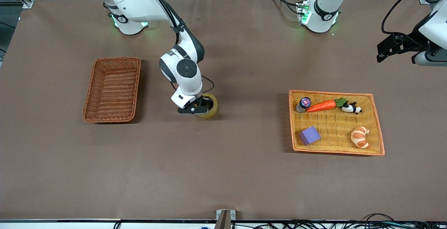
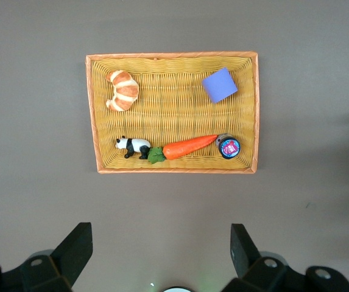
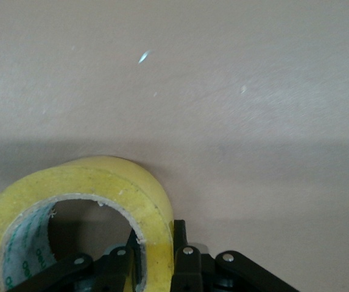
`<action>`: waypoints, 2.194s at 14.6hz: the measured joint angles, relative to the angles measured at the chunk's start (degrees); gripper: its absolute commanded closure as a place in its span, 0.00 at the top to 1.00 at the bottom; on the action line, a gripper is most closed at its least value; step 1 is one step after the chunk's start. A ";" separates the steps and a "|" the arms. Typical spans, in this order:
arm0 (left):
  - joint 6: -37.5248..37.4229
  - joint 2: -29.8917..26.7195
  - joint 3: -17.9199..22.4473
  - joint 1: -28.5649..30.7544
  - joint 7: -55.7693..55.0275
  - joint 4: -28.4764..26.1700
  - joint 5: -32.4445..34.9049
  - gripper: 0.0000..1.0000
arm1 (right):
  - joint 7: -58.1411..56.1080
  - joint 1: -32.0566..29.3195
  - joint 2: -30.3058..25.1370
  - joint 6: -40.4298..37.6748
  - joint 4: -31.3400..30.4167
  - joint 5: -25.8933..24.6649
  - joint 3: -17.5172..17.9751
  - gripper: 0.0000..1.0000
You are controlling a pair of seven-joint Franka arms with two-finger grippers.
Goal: Move tape to another basket
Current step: 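Carry the tape with the right gripper and lower it into the wicker basket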
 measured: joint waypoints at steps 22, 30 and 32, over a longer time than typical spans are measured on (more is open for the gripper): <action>0.00 -0.30 0.03 0.03 0.01 -1.63 -0.20 1.00 | -54.18 -18.82 -37.05 14.29 -48.37 -0.16 -24.77 0.05; 0.09 -0.30 0.01 0.01 0.01 -1.65 -0.20 1.00 | -50.01 -18.70 -31.47 16.32 -48.48 -0.13 -24.94 0.36; 0.25 -0.30 0.00 0.01 0.01 -1.65 -0.20 1.00 | -49.16 -18.70 -31.08 16.18 -48.07 -0.13 -24.94 0.84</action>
